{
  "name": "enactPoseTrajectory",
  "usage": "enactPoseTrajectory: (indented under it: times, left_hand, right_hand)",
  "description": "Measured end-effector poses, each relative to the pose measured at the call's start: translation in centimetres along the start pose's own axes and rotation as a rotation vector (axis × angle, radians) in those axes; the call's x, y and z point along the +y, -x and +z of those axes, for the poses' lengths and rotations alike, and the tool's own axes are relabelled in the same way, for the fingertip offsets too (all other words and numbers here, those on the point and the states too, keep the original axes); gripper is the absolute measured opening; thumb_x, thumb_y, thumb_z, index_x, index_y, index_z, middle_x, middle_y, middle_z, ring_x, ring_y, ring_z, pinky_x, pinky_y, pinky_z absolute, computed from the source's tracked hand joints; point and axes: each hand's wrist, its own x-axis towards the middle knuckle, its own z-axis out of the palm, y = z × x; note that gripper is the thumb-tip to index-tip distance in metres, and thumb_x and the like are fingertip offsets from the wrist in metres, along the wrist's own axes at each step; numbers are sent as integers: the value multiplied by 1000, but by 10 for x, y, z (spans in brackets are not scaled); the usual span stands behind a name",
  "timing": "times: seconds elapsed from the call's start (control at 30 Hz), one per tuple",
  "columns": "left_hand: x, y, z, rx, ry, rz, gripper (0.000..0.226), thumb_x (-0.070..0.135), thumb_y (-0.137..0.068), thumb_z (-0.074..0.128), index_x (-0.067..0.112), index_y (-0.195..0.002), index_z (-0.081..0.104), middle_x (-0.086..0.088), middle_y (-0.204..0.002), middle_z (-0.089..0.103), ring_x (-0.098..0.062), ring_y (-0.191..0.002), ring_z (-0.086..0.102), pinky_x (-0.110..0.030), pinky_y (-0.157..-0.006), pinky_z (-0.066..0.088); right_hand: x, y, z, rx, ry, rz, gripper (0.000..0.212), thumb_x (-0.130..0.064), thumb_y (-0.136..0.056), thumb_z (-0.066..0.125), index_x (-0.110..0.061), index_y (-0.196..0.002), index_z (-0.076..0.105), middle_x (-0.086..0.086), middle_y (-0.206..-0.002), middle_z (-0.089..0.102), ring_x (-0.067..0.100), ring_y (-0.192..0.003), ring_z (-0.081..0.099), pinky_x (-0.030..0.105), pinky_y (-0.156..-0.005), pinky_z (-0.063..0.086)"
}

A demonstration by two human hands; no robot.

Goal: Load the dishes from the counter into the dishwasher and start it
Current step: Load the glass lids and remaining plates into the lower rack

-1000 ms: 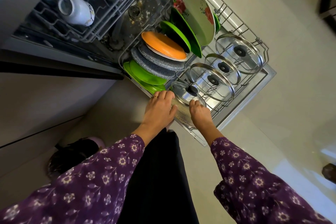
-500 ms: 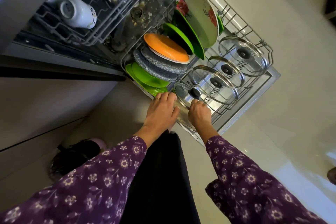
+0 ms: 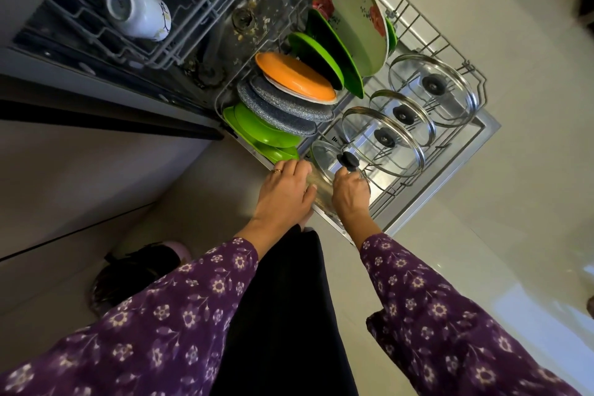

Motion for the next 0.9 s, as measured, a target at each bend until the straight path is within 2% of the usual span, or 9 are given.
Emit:
enactPoseTrajectory:
  times: [0.07, 0.17, 0.3, 0.57, 0.9]
  left_hand:
    - [1, 1, 0, -10, 10, -10, 22, 26, -82, 59, 13, -101, 57, -4, -100, 60, -26, -98, 52, -39, -82, 46]
    - [8, 2, 1, -9, 15, -7, 23, 23, -81, 63, 13, -100, 57, -5, -100, 61, -27, -98, 52, -39, -81, 46]
    - [17, 1, 0, -12, 13, 7, 21, 22, -82, 63, 13, -99, 56, -5, -99, 60, -27, -98, 52, -39, -81, 45]
    - [26, 3, 4, -45, -1, 18, 21, 23, -83, 61, 12, -100, 56, -6, -102, 60, -27, -102, 51, -37, -81, 45]
    - [27, -6, 7, -45, 3, 16, 20, 22, -84, 61, 13, -101, 55, -4, -101, 59, -25, -99, 50, -36, -82, 44]
  right_hand:
    - [-1, 10, 1, -9, -4, -9, 15, -4, -92, 37, -5, -97, 51, 13, -82, 61, 24, -65, 61, 30, -51, 44]
    - [12, 17, 3, 11, -99, -5, 18, 3, -91, 35, -2, -102, 49, 18, -88, 59, 29, -74, 62, 34, -55, 45]
    - [28, 21, 7, 74, -218, 63, 17, -1, -94, 35, 0, -105, 48, 20, -92, 57, 35, -80, 61, 38, -56, 46]
    - [45, 29, 6, 111, -233, 23, 20, -1, -94, 32, 0, -107, 48, 20, -92, 55, 35, -82, 59, 40, -56, 46]
    - [65, 10, 7, 38, -224, 24, 22, -6, -98, 34, -2, -118, 42, 18, -102, 55, 34, -89, 57, 40, -69, 52]
